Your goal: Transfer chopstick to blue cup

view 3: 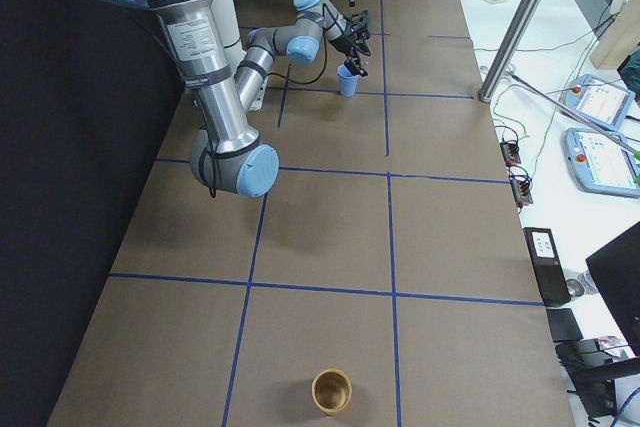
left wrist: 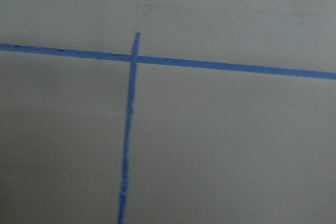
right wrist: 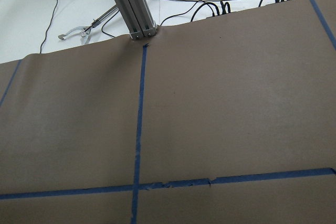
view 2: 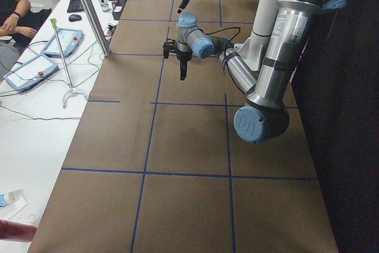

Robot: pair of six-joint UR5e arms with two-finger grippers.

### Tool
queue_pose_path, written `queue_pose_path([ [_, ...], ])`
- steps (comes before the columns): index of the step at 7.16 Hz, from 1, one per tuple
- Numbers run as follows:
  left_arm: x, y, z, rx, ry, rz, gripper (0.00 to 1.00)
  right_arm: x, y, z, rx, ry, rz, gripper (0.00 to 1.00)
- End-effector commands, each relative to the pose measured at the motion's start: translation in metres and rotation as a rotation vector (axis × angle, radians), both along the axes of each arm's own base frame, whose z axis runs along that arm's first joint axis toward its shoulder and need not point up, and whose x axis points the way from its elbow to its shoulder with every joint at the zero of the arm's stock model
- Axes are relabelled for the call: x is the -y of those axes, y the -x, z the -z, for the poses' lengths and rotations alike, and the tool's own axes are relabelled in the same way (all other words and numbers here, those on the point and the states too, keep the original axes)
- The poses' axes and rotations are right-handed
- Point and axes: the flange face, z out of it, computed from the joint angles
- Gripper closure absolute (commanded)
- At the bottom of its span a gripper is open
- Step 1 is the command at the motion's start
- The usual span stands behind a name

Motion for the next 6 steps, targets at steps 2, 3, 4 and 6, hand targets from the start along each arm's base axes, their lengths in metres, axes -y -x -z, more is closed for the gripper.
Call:
queue_pose_path([
  [2, 0.000, 0.064, -0.047, 0.082, -0.113, -0.105, 0.00, 0.058, -0.110, -0.064, -0.119, 0.021, 0.148, 0.00],
  [3, 0.003, 0.088, -0.064, 0.095, -0.127, -0.139, 0.00, 0.073, -0.155, -0.097, -0.154, 0.039, 0.214, 0.00],
  [4, 0.007, 0.131, -0.080, 0.063, -0.133, -0.176, 0.00, 0.083, -0.209, -0.137, -0.192, 0.042, 0.287, 0.00],
  [6, 0.009, 0.213, -0.122, 0.078, -0.188, -0.222, 0.00, 0.093, -0.300, -0.216, -0.255, 0.022, 0.386, 0.00],
])
